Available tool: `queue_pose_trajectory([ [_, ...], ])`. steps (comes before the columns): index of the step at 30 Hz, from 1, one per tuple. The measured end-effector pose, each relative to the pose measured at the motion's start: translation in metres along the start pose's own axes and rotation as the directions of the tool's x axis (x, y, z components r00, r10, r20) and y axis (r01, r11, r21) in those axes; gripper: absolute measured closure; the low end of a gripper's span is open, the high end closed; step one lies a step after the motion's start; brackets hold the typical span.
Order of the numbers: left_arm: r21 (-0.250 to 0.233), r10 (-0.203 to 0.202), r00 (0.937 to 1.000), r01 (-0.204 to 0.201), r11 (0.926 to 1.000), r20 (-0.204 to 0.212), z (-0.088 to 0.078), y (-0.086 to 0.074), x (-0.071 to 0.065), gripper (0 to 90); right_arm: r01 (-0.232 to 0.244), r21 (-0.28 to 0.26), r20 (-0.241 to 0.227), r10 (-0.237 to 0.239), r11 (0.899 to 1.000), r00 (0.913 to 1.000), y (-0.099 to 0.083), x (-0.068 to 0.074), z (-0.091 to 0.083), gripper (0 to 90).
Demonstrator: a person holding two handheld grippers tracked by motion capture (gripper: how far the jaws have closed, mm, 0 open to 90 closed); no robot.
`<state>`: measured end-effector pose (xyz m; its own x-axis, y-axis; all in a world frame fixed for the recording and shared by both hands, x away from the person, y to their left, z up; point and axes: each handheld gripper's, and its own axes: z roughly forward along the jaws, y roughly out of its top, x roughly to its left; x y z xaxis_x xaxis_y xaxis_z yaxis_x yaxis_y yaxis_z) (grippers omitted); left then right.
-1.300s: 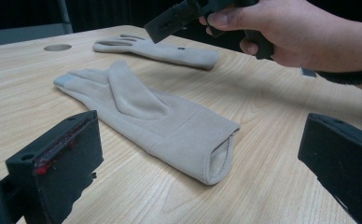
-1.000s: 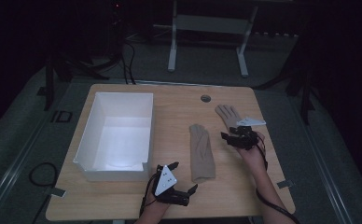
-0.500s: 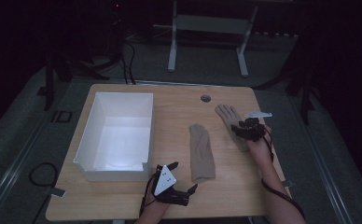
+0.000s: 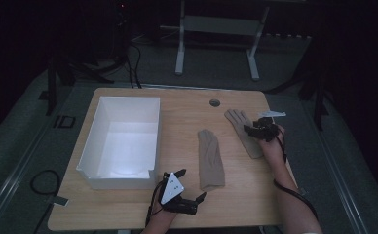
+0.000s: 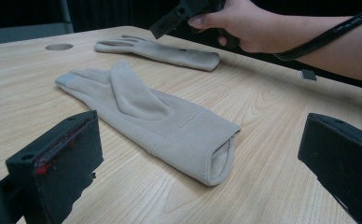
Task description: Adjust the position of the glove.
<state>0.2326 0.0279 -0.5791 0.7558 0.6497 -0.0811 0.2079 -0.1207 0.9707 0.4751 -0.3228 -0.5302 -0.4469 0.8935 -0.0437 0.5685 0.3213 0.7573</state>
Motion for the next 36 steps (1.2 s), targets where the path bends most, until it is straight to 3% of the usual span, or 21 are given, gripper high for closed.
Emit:
queue_pose_trajectory([
  [7,0.0,0.0,1.0,0.0,1.0,0.001,0.0,0.0,0.0,0.0,-0.013,0.002,-0.003,0.013,1.0,0.9999,-0.001,-0.004,0.013,47.9],
  [12,-0.001,-0.002,1.0,0.002,1.0,0.004,0.0,0.0,0.001,0.0,-0.005,0.05,-0.016,0.006,0.999,0.9999,-0.005,-0.005,0.027,51.1],
  [18,-0.002,-0.002,1.0,0.002,1.0,0.006,-0.001,0.0,0.0,0.0,-0.042,0.045,-0.086,0.045,0.998,0.9953,-0.009,-0.007,0.029,70.3],
  [21,-0.002,-0.001,1.0,0.001,1.0,0.005,-0.001,0.0,0.0,0.0,-0.066,0.05,-0.093,0.07,0.997,0.9932,-0.008,-0.005,0.027,78.3],
  [23,-0.002,-0.001,1.0,0.001,1.0,0.005,-0.001,0.0,0.0,0.0,-0.098,0.043,-0.085,0.101,0.994,0.9912,-0.006,-0.003,0.024,84.0],
  [30,-0.002,-0.001,1.0,0.001,1.0,0.002,0.0,0.0,0.0,0.1,-0.148,-0.002,-0.069,0.148,0.989,0.9866,0.003,0.005,0.0,85.0],
  [36,0.003,-0.002,1.0,0.002,1.0,0.005,0.0,0.0,0.0,0.1,-0.174,-0.058,-0.033,0.173,0.983,0.9844,0.008,0.015,-0.034,85.0],
])
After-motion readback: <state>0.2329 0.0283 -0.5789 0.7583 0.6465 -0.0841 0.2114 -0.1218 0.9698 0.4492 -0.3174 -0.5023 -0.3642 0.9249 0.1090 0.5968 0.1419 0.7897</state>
